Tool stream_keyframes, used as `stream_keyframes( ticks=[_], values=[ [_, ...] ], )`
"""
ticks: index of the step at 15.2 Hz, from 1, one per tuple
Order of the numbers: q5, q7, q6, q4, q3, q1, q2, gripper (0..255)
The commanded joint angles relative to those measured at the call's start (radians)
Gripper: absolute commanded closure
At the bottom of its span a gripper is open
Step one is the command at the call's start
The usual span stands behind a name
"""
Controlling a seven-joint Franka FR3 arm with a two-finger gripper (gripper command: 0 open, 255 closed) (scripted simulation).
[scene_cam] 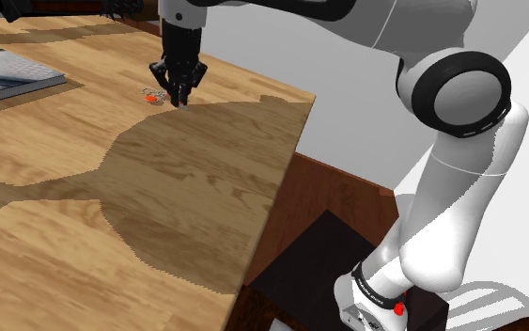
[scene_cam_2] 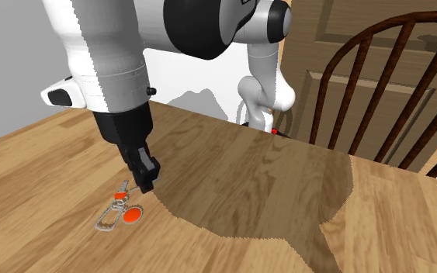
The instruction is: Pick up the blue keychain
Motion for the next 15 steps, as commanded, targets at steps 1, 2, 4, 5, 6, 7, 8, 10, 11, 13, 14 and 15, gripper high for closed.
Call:
stream_keyframes(
  ticks=[1,2,4,5,6,7,8,10,11,13,14,15],
  values=[
    [0.001,0.001,-0.028,0.026,0.003,0.004,0.006,255],
    [0.0,0.001,-0.044,0.045,0.003,0.005,0.01,255],
    [-0.002,0.002,-0.075,0.085,0.003,0.008,0.018,255],
    [-0.003,0.002,-0.091,0.106,0.003,0.01,0.023,255],
    [-0.005,0.002,-0.107,0.128,0.004,0.012,0.029,255],
    [-0.006,0.003,-0.124,0.15,0.004,0.014,0.035,255],
    [-0.008,0.003,-0.141,0.174,0.004,0.016,0.041,255],
    [-0.012,0.004,-0.177,0.224,0.004,0.021,0.056,255],
    [-0.014,0.004,-0.195,0.251,0.004,0.024,0.065,255],
    [-0.019,0.005,-0.234,0.309,0.004,0.03,0.084,255],
    [-0.019,0.005,-0.237,0.314,0.004,0.031,0.086,255],
    [-0.019,0.005,-0.237,0.313,0.004,0.031,0.086,255]
  ],
)
